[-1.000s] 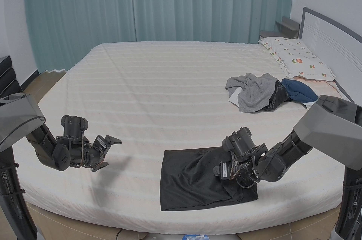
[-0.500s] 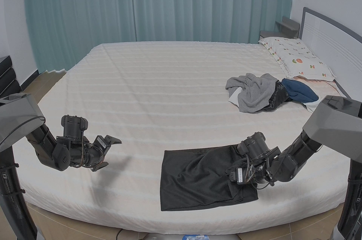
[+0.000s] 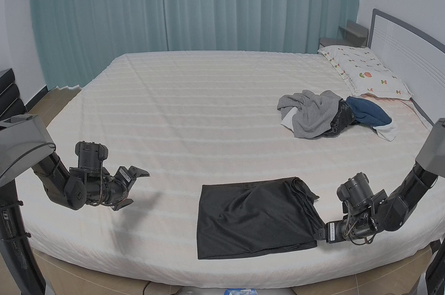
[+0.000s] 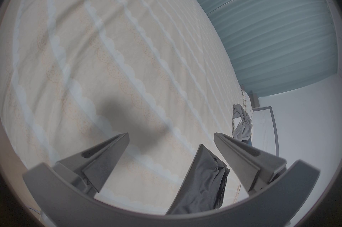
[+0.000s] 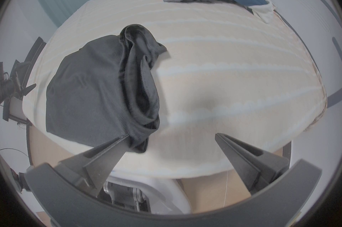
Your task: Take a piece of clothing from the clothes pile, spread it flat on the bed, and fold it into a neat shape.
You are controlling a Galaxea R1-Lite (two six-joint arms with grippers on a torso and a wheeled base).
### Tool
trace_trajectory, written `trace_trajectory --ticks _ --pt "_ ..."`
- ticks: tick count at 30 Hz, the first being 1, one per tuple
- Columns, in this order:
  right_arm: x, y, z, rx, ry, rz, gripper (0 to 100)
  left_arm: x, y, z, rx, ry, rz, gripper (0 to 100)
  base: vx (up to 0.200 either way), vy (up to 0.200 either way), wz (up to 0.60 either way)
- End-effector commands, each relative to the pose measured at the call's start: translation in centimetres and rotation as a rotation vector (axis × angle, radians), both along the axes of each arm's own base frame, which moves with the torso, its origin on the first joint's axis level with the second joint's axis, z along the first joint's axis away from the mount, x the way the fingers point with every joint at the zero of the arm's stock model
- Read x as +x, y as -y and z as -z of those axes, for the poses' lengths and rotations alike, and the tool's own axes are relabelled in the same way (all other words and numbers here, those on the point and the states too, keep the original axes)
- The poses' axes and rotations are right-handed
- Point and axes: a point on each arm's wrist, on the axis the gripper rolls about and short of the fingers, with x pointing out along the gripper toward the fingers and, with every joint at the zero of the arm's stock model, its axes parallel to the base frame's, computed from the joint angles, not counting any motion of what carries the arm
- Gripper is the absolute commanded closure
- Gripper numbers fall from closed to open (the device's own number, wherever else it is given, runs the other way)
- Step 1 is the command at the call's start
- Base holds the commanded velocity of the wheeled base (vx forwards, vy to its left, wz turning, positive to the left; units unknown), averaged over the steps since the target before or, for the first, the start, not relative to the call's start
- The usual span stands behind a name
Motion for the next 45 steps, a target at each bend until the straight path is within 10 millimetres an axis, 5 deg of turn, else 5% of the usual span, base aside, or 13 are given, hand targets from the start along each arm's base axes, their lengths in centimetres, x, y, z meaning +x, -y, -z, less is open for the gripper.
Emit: trace_trajectory --ticks 1,10,22,23,40,41,45 --pt "-0.8 1.2 -1.5 0.055 0.04 0.026 0 0.0 0.0 0.1 0.0 -0.002 0.0 0 0.0 0.0 0.0" --pt "0.8 2.7 -1.9 0.274 0.102 0.032 0 0.0 0.0 0.0 0.0 -0.001 0.001 0 0.0 0.0 0.0" --pt "2.9 2.1 2.7 0.448 0.042 0.067 0 0.0 0.0 0.0 0.0 -0.001 0.0 0 0.0 0.0 0.0" --pt "2.9 2.2 2.9 0.447 0.04 0.07 100 0.0 0.1 0.0 0.0 -0.001 0.001 0 0.0 0.0 0.0" --pt "1.1 3.2 2.9 0.444 0.014 0.096 100 0.0 0.0 0.0 0.001 -0.001 -0.002 0 0.0 0.0 0.0" --pt "1.1 3.2 3.0 0.445 0.01 0.095 0 0.0 0.0 0.0 0.002 0.001 -0.003 0 0.0 0.0 0.0" --pt "1.3 3.1 2.5 0.473 0.027 0.077 0 -0.1 0.3 -0.2 0.001 0.005 0.006 0 0.0 0.0 0.0"
